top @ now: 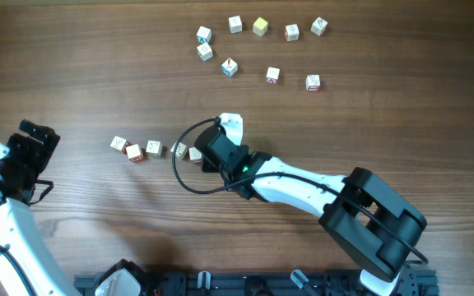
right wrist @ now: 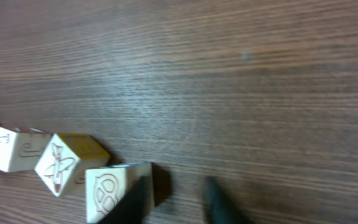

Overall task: Form a horizontal line
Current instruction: 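Place the 8 block at the right end of the row and adjust it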

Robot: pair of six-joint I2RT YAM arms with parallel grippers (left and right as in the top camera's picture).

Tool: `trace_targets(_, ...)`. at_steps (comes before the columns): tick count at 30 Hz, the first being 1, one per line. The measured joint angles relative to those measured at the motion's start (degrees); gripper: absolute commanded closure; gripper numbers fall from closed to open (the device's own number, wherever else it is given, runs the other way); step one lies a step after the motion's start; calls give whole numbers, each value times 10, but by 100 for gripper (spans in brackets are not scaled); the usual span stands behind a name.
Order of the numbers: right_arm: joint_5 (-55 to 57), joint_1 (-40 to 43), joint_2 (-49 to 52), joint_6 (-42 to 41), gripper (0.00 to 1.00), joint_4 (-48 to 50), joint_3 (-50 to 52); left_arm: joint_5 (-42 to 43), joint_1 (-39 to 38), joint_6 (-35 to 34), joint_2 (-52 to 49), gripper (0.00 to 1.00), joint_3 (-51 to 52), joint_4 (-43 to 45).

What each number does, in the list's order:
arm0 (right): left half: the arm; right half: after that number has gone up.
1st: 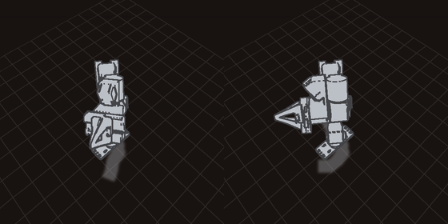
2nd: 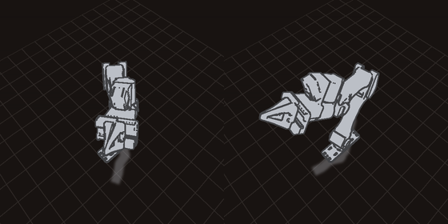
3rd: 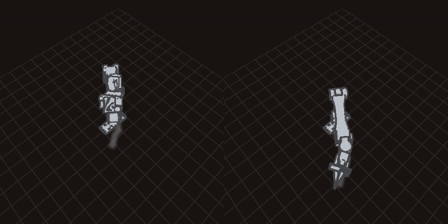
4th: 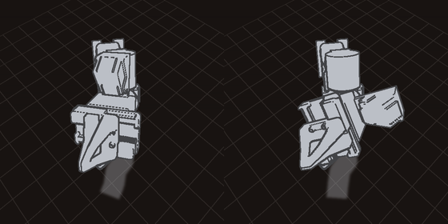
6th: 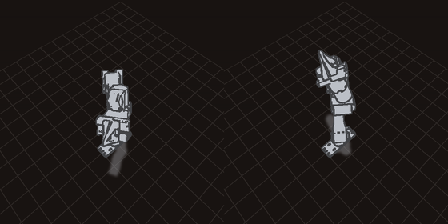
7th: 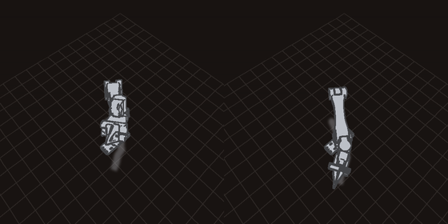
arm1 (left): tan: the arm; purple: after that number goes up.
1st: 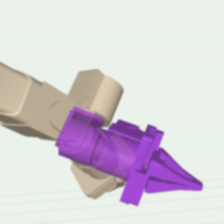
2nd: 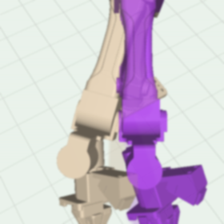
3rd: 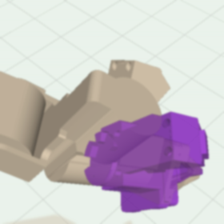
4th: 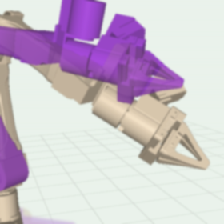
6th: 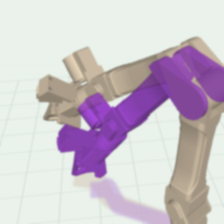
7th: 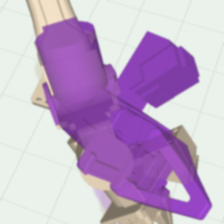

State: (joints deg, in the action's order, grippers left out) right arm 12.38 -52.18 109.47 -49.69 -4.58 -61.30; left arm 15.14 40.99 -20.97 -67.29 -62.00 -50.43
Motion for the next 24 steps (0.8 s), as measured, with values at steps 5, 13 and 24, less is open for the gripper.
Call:
trace_targets(5,17,0,0,0,96,-20,0,0,0,0,0,0,0,0)
trace_targets(13,27,0,0,0,95,-27,0,0,0,0,0,0,0,0)
trace_targets(24,23,0,0,1,83,-27,0,0,0,0,0,0,0,0)
